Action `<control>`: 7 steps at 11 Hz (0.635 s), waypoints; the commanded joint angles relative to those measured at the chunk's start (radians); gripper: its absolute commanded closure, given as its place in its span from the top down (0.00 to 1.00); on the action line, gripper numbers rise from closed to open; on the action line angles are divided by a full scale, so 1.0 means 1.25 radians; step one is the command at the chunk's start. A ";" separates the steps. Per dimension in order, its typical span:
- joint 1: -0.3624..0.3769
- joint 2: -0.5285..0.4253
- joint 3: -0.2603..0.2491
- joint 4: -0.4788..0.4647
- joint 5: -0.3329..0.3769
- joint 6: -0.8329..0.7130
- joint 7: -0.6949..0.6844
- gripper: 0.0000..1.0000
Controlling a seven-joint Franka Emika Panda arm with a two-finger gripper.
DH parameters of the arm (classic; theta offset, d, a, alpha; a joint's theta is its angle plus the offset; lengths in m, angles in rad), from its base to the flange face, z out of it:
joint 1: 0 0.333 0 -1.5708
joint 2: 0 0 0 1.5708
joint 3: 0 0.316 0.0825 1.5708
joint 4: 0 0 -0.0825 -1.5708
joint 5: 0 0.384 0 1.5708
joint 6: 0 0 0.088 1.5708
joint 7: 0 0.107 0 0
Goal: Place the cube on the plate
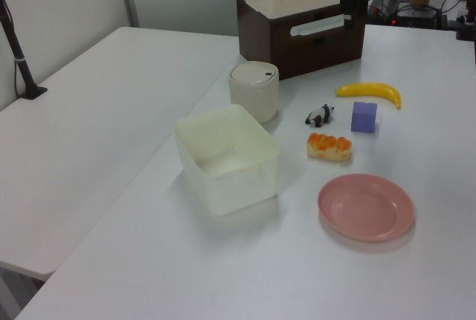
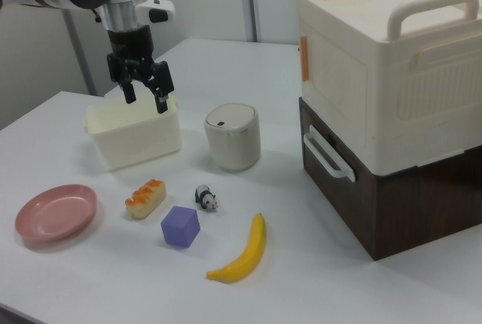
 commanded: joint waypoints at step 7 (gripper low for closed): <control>-0.045 -0.029 -0.014 -0.217 0.007 0.091 -0.190 1.00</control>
